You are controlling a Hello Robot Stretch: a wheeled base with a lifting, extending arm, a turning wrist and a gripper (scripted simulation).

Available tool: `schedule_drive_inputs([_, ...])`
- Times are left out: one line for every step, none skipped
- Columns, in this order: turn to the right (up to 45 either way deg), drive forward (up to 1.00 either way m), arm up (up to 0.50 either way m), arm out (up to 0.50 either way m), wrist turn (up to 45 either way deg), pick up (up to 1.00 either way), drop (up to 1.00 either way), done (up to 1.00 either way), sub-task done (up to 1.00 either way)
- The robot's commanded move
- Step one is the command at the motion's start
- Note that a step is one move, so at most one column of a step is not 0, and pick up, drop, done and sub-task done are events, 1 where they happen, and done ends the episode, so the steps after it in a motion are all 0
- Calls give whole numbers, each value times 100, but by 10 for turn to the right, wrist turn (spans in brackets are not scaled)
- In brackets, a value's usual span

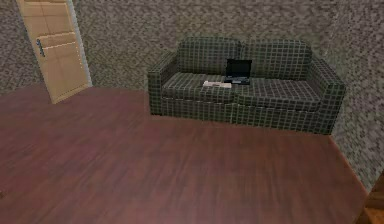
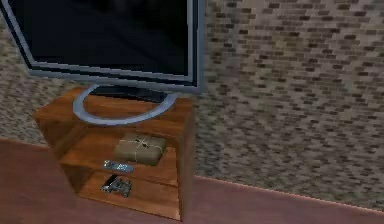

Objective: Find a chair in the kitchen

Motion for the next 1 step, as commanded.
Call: schedule_drive_inputs([0,60,0,0,0,0,0,0,0])
